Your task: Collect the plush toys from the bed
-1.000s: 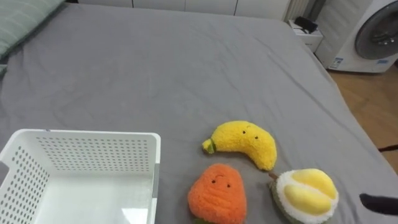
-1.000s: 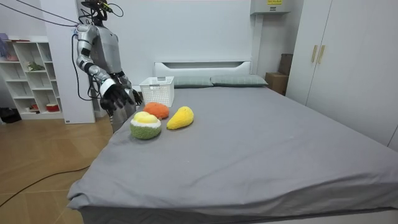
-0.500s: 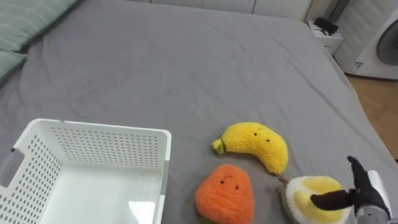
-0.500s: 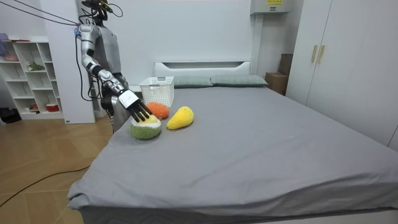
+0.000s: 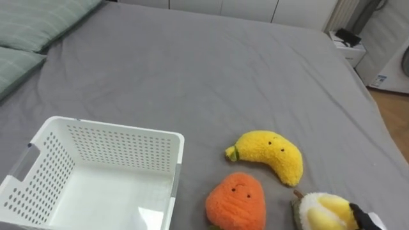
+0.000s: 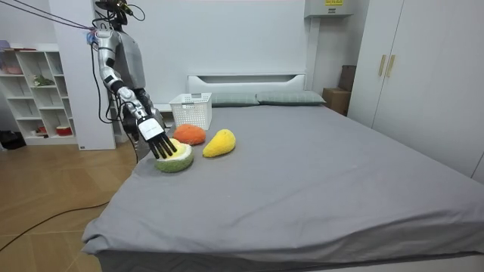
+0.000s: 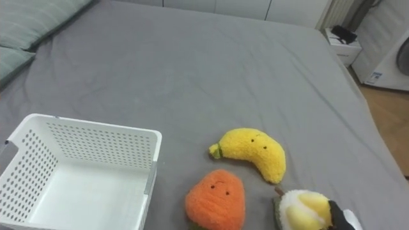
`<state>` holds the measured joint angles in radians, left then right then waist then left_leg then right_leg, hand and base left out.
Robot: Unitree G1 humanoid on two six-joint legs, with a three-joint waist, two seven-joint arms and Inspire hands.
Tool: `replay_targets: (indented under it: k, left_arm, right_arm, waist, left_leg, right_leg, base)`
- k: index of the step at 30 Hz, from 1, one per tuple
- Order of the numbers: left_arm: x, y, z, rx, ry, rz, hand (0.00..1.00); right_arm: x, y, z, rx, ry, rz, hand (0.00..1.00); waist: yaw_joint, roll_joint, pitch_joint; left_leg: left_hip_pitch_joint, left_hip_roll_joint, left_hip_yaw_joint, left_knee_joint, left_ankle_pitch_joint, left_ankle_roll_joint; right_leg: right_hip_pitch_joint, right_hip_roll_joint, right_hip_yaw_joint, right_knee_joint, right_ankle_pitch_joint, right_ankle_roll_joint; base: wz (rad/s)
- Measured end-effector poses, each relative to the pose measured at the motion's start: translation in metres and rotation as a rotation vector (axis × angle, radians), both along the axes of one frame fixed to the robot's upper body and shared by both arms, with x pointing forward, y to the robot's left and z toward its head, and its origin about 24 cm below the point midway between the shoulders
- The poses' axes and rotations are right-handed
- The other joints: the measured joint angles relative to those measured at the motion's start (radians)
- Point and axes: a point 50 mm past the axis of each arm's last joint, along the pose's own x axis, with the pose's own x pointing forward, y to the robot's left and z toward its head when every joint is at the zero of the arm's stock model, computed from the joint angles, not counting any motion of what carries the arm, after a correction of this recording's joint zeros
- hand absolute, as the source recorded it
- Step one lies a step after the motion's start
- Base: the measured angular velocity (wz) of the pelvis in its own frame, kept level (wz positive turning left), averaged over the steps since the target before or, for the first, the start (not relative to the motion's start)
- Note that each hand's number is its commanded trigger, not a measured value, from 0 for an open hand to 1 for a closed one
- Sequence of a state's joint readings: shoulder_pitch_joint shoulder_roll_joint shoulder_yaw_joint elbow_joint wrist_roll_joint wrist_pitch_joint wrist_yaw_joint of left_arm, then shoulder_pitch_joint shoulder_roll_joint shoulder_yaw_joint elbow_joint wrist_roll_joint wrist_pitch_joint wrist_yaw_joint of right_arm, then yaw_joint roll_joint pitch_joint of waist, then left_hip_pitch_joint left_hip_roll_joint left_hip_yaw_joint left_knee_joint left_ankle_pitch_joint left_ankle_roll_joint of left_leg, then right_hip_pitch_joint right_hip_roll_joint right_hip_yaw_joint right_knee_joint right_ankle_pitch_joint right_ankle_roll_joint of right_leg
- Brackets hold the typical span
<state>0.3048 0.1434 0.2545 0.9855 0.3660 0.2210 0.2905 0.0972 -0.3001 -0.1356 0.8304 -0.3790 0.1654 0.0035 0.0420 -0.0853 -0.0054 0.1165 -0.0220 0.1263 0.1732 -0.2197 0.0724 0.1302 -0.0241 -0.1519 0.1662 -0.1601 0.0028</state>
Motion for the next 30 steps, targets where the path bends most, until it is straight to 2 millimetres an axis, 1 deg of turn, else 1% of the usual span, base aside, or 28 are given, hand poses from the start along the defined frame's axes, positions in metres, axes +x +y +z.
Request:
replay_targets:
  k: [1, 2, 3, 6, 7, 10, 12, 17, 19, 21, 30]
  left_arm:
    - [0.0, 0.0, 0.0, -0.004, 0.001, 0.0, 0.0]
    - [0.0, 0.0, 0.0, -0.006, 0.002, 0.0, 0.0]
    - [0.0, -0.001, -0.001, -0.012, 0.003, 0.0, 0.0]
    - [0.003, -0.001, -0.001, -0.015, 0.0, -0.003, 0.0]
    - [0.006, -0.001, -0.001, -0.016, -0.005, -0.006, 0.0]
    - [0.006, -0.002, -0.002, -0.021, 0.003, -0.003, 0.0]
    - [0.006, -0.002, -0.002, -0.022, 0.006, -0.002, 0.0]
    - [0.007, -0.004, -0.003, -0.025, 0.015, -0.022, 0.0]
    - [0.008, -0.005, -0.003, -0.024, 0.013, -0.027, 0.0]
    - [0.007, -0.004, -0.003, -0.02, 0.014, -0.026, 0.0]
    - [0.002, -0.003, -0.002, 0.016, 0.008, -0.024, 0.0]
  right_arm:
    - [-0.004, -0.002, -0.002, -0.012, 0.026, 0.008, 0.51]
    - [-0.005, -0.002, -0.002, -0.015, 0.035, 0.007, 0.7]
    - [-0.008, -0.003, -0.003, -0.018, 0.049, 0.003, 1.0]
    - [-0.014, -0.006, -0.005, -0.023, 0.079, -0.012, 1.0]
    - [-0.014, -0.009, -0.004, -0.032, 0.08, -0.013, 1.0]
    - [-0.013, -0.016, -0.001, -0.07, 0.088, -0.018, 1.0]
    - [-0.013, -0.016, 0.0, -0.097, 0.102, 0.002, 1.0]
    - [-0.012, -0.013, -0.001, -0.154, 0.13, 0.063, 1.0]
    - [-0.014, -0.009, -0.003, -0.156, 0.152, 0.085, 1.0]
    - [-0.016, -0.006, -0.006, -0.149, 0.155, 0.084, 1.0]
    - [-0.025, -0.003, -0.009, -0.188, 0.132, 0.041, 1.0]
  waist:
    - [0.003, -0.001, -0.0002]
    - [0.003, -0.001, 0.0]
    - [0.003, -0.002, 0.0004]
    - [0.001, -0.003, 0.0007]
    - [0.002, -0.003, 0.0007]
    - [0.003, -0.003, 0.001]
    - [0.004, -0.004, 0.0012]
    - [0.001, -0.003, 0.0006]
    - [0.001, -0.002, 0.0005]
    - [0.002, -0.001, 0.0004]
    - [-0.008, 0.003, 0.0]
  left_leg:
    - [0.0, 0.0, -0.001, 0.003, 0.0, 0.0]
    - [0.0, 0.0, -0.002, 0.005, 0.0, 0.0]
    - [-0.003, -0.001, -0.006, 0.007, 0.0, 0.0]
    - [-0.003, -0.004, -0.022, 0.009, 0.0, 0.0]
    - [-0.004, -0.004, -0.023, 0.011, 0.0, 0.0]
    - [-0.003, -0.003, -0.024, 0.014, -0.001, 0.0]
    - [-0.003, -0.002, -0.024, 0.014, -0.001, 0.0]
    - [-0.003, -0.003, -0.024, 0.014, -0.001, 0.0]
    - [-0.003, -0.003, -0.024, 0.014, -0.001, 0.0]
    - [-0.002, -0.003, -0.023, 0.014, -0.001, 0.0]
    - [-0.001, -0.003, -0.018, 0.013, -0.001, 0.0]
  right_leg:
    - [0.002, 0.0, 0.0, 0.0, 0.0, 0.0]
    - [0.002, 0.0, -0.002, 0.0, 0.0, 0.0]
    - [0.002, -0.001, -0.005, 0.0, 0.0, 0.0]
    - [0.007, -0.003, -0.017, -0.001, 0.0, 0.0]
    - [0.007, -0.003, -0.017, -0.002, 0.0, 0.0]
    - [0.005, -0.002, -0.018, -0.002, 0.0, -0.001]
    - [0.005, -0.002, -0.018, -0.001, 0.001, -0.001]
    - [0.005, -0.002, -0.018, 0.0, 0.001, -0.001]
    - [0.007, -0.002, -0.018, 0.001, 0.001, -0.001]
    - [0.005, -0.002, -0.016, 0.001, 0.001, -0.001]
    - [0.009, -0.003, -0.012, 0.003, 0.001, -0.001]
  base:
    - [0.0]
    - [0.04]
    - [0.07]
    - [0.12]
    - [0.09]
    - [0.0]
    - [0.0]
    - [0.0]
    - [0.0]
    - [0.0]
    - [-0.01]
